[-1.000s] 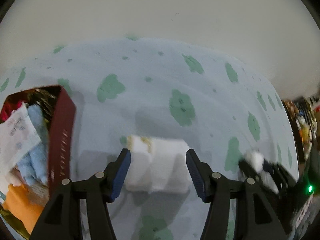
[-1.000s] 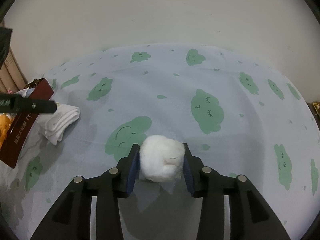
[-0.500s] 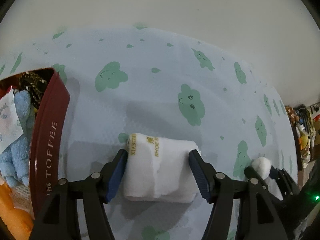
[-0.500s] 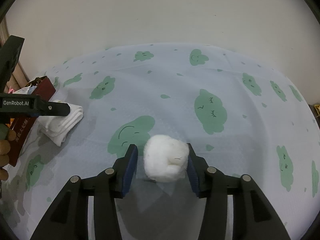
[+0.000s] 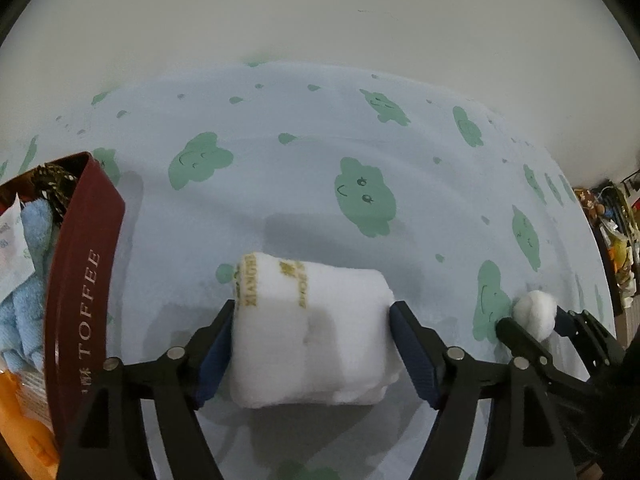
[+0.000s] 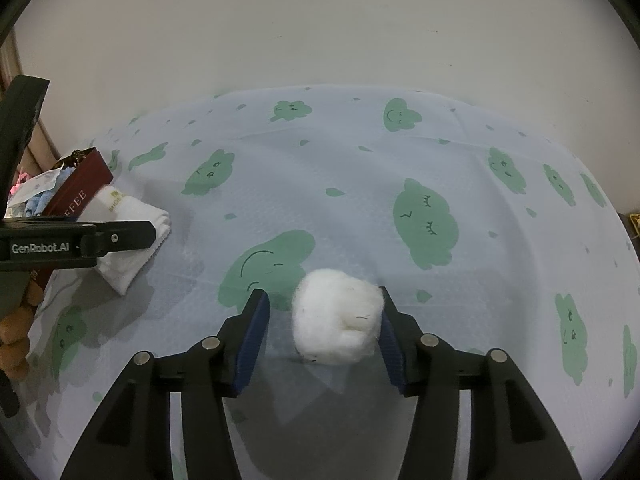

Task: Organize soft objects
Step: 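Carry the white socks into the tin and release them with the left gripper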

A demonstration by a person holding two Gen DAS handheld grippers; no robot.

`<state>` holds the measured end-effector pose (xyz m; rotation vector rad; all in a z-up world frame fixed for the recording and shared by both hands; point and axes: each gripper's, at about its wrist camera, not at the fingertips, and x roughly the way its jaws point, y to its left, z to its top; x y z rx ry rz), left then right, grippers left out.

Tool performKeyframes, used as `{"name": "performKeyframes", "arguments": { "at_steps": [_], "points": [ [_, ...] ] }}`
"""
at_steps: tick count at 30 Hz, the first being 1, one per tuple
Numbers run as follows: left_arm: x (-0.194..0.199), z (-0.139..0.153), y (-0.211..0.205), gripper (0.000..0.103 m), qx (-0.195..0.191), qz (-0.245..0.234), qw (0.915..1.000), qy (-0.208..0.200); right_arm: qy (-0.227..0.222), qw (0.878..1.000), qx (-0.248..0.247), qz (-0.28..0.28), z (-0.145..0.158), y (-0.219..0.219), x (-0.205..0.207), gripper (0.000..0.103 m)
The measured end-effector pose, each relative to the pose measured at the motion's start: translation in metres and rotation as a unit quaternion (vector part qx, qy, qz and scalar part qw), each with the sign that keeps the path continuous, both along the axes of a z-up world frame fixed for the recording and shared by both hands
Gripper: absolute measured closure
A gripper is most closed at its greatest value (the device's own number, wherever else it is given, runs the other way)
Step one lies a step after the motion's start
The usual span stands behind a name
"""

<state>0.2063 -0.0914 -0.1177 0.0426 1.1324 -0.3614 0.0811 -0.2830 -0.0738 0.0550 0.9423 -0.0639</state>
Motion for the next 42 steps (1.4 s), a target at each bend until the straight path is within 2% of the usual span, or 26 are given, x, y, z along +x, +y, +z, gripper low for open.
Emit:
{"name": "performKeyframes", "arguments": {
  "at_steps": [2, 5, 8, 20, 28, 37, 42],
  "points": [
    [0.0, 0.001, 0.003, 0.049, -0.005, 0.003, 1.0, 0.001, 0.0, 1.0, 0.0, 0.0, 0.0, 0.0, 0.0, 0.052],
    [0.0, 0.002, 0.002, 0.062, -0.016, -0.002, 0.9999, 0.004, 0.0, 1.0, 0.0, -0.001, 0.0, 0.001, 0.0, 0.051],
    [-0.004, 0.005, 0.0, 0.066, -0.016, -0.008, 0.9998, -0.003, 0.0, 1.0, 0.0, -0.002, 0.0, 0.001, 0.0, 0.051],
    [-0.019, 0.028, -0.004, 0.067, -0.005, -0.002, 0.9996, -0.028, 0.0, 1.0, -0.002, -0.002, -0.001, 0.002, -0.001, 0.051],
    [-0.042, 0.042, 0.002, 0.067, 0.025, 0.001, 0.9983, -0.052, 0.001, 1.0, -0.009, -0.001, -0.002, 0.003, 0.0, 0.051],
    [-0.057, 0.077, 0.026, 0.067, 0.023, 0.017, 0.9968, -0.075, 0.002, 1.0, -0.01, 0.0, -0.003, 0.003, 0.0, 0.051],
    [-0.057, 0.1, 0.053, 0.067, 0.029, 0.039, 0.9947, -0.091, 0.002, 1.0, -0.011, 0.0, -0.003, 0.003, 0.0, 0.051]
  ]
}}
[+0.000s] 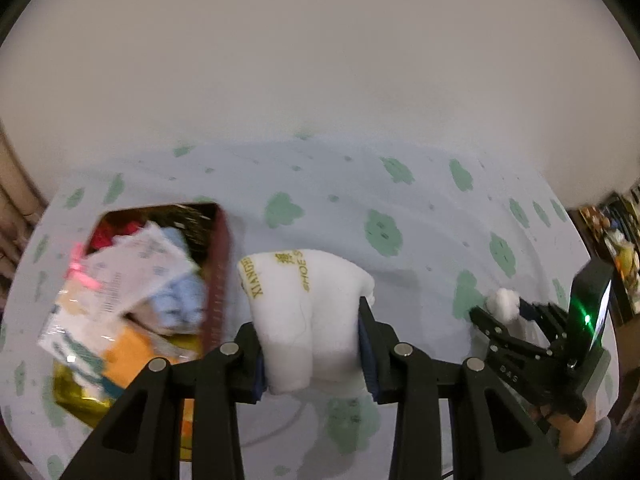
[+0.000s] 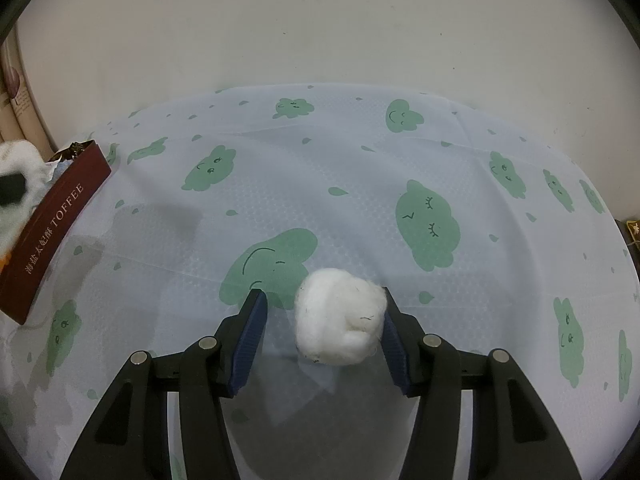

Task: Organize soft objects
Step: 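Carry the white socks into the tin and release them with the left gripper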

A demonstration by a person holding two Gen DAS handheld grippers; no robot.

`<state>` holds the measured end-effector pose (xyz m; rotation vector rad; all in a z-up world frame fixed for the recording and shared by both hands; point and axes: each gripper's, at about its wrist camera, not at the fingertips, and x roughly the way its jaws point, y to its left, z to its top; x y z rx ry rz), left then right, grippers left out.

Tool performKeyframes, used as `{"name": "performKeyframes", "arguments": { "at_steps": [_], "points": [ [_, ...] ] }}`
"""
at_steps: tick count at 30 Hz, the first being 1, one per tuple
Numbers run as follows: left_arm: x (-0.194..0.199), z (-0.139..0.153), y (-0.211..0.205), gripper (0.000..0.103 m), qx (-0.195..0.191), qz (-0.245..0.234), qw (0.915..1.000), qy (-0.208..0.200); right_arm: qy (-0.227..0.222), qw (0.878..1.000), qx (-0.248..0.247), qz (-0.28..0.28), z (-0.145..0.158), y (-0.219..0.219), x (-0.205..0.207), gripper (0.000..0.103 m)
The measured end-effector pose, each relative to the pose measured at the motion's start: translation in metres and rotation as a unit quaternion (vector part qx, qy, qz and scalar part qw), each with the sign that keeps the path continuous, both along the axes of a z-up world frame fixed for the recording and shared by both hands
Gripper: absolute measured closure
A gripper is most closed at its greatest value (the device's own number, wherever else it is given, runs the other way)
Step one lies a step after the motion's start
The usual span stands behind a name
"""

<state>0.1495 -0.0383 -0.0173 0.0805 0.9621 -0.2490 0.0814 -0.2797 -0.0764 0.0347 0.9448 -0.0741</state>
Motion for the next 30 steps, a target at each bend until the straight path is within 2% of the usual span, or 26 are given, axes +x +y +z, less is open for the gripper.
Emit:
{"name": "performKeyframes", "arguments": {
  "at_steps": [6, 12, 18, 24, 27, 30],
  "points": [
    [0.013, 0.03, 0.05, 0.067, 0.012, 0.049, 0.9983, -0.028, 0.0, 1.0, 0.0, 0.0, 0.0, 0.0, 0.0, 0.051],
    [0.033, 0.04, 0.098, 0.067, 0.019, 0.095, 0.9948, -0.03, 0.0, 1.0, 0.0, 0.0, 0.001, 0.0, 0.0, 0.051],
    [0.05, 0.03, 0.127, 0.067, 0.03, 0.128, 0.9912, -0.016, 0.0, 1.0, 0.0, 0.0, 0.001, 0.0, 0.0, 0.051],
    [0.062, 0.009, 0.14, 0.066, 0.017, 0.137, 0.9904, 0.012, 0.0, 1.0, 0.0, 0.0, 0.001, 0.0, 0.0, 0.051],
    [0.064, -0.001, 0.143, 0.062, 0.015, 0.142, 0.9895, 0.023, 0.0, 1.0, 0.0, 0.0, 0.001, 0.0, 0.0, 0.051],
    [0.065, -0.006, 0.148, 0.05, 0.019, 0.147, 0.9882, 0.039, 0.0, 1.0, -0.001, 0.0, 0.001, 0.0, 0.0, 0.051]
  ]
}}
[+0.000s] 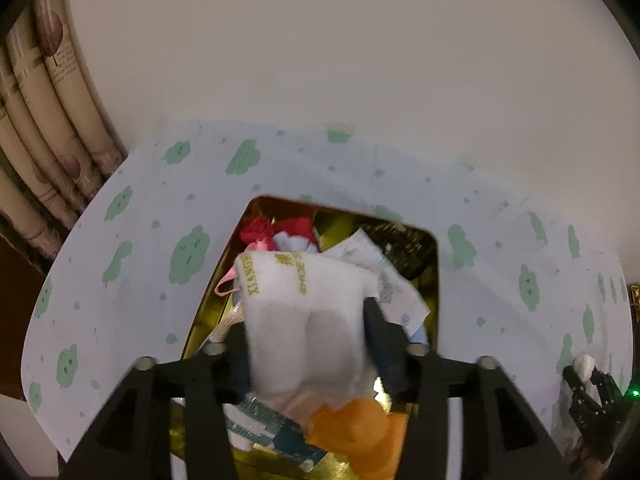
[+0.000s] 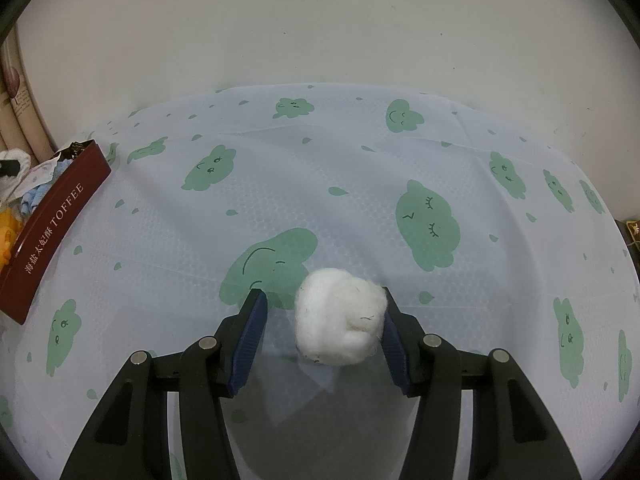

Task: Organize soft objects
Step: 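Carry the white socks into the tin and release them with the left gripper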

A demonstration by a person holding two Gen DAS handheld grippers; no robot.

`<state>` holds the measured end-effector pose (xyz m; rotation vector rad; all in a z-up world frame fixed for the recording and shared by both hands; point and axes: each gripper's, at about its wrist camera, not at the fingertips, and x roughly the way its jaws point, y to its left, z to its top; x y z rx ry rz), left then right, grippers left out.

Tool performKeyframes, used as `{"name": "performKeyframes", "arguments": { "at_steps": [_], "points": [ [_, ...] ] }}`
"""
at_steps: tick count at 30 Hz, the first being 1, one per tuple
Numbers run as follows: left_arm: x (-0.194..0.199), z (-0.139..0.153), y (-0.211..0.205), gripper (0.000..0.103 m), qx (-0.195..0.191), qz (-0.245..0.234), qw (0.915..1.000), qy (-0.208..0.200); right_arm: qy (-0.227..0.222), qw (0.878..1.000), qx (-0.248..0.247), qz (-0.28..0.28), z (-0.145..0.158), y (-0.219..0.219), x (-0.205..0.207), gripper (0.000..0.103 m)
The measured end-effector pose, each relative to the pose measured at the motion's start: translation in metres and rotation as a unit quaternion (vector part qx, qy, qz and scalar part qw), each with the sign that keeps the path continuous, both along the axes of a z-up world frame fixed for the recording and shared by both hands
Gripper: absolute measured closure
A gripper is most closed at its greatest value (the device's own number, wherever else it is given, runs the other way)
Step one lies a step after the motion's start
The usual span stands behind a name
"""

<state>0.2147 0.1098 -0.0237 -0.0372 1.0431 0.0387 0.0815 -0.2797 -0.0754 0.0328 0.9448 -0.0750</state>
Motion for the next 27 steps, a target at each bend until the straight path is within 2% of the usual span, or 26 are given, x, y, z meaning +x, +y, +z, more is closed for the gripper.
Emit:
{"name": "performKeyframes", "arguments": {
  "at_steps": [5, 17, 27],
  "points": [
    [-0.003, -0.002, 0.005, 0.041, 0.004, -0.004, 0.9999, 0.01, 0.0, 1.0, 0.0, 0.0, 0.0, 0.0, 0.0, 0.051],
    [-0.008, 0.005, 0.01, 0.041, -0.005, -0.007, 0.9999, 0.01, 0.0, 1.0, -0.001, 0.0, -0.001, 0.0, 0.0, 0.051],
    [-0.019, 0.019, 0.003, 0.041, -0.006, -0.032, 0.9995, 0.008, 0.0, 1.0, -0.002, 0.0, 0.0, 0.0, 0.0, 0.051]
  ]
}}
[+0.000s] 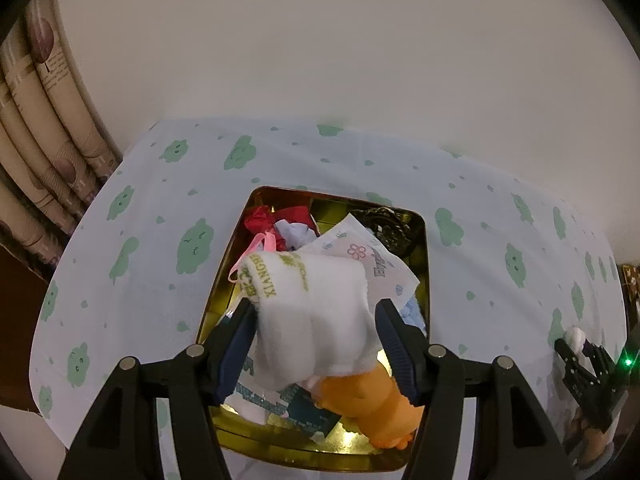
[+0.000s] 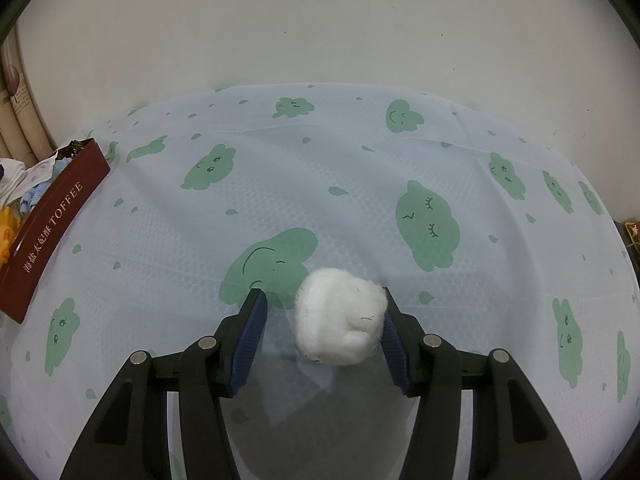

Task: Organize soft objects
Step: 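Carry the white socks into the tin and release them with the left gripper, then carry the cotton ball into the tin and open the right gripper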

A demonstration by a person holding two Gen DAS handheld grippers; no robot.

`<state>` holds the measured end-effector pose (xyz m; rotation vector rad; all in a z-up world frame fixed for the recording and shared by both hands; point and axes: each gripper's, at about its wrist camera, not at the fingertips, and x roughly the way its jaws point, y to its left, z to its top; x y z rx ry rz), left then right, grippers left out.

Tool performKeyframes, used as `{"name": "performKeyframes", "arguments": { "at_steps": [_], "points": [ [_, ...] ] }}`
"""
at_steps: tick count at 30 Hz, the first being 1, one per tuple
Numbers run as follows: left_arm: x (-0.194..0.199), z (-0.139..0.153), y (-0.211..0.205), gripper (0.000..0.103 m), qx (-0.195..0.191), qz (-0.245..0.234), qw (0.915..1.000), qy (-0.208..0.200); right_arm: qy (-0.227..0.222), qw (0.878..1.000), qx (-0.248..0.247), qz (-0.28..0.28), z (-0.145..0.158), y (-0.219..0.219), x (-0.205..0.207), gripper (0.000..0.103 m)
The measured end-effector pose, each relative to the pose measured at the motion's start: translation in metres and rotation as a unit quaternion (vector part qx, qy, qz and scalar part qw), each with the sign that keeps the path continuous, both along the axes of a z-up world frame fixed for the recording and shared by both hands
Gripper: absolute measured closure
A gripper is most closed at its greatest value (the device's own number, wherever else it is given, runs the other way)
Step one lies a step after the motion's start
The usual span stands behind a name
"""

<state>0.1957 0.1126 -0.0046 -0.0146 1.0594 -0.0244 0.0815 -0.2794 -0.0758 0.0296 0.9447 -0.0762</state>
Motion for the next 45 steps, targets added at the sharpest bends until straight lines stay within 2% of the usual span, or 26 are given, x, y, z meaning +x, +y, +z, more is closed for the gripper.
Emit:
{"name": "performKeyframes", "arguments": {
  "at_steps": [8, 15, 24, 30, 37, 42, 45],
  "points": [
    [-0.007, 0.005, 0.009, 0.041, -0.002, 0.006, 0.9999, 0.011, 0.0, 1.0, 0.0, 0.0, 0.0, 0.0, 0.0, 0.051],
    [-0.017, 0.007, 0.015, 0.041, -0.007, -0.009, 0.9998, 0.016, 0.0, 1.0, 0.0, 0.0, 0.0, 0.0, 0.0, 0.051],
    [-0.029, 0.014, 0.032, 0.041, -0.021, 0.006, 0.9997, -0.009, 0.0, 1.0, -0.001, 0.0, 0.0, 0.0, 0.0, 0.051],
    [-0.055, 0.019, 0.04, 0.041, 0.017, 0.038, 0.9973, -0.06, 0.0, 1.0, -0.001, 0.0, 0.0, 0.0, 0.0, 0.051],
    [-0.076, 0.01, 0.055, 0.041, 0.035, 0.059, 0.9939, -0.086, -0.001, 1.0, 0.002, 0.0, -0.001, 0.0, 0.0, 0.051],
    [-0.09, 0.001, 0.065, 0.041, 0.077, 0.081, 0.9876, -0.11, -0.005, 1.0, 0.015, -0.002, 0.0, -0.006, -0.003, 0.051],
    [-0.097, -0.005, 0.069, 0.041, 0.089, 0.082, 0.9859, -0.115, -0.006, 1.0, 0.025, -0.009, 0.002, -0.009, -0.005, 0.051]
  ]
}}
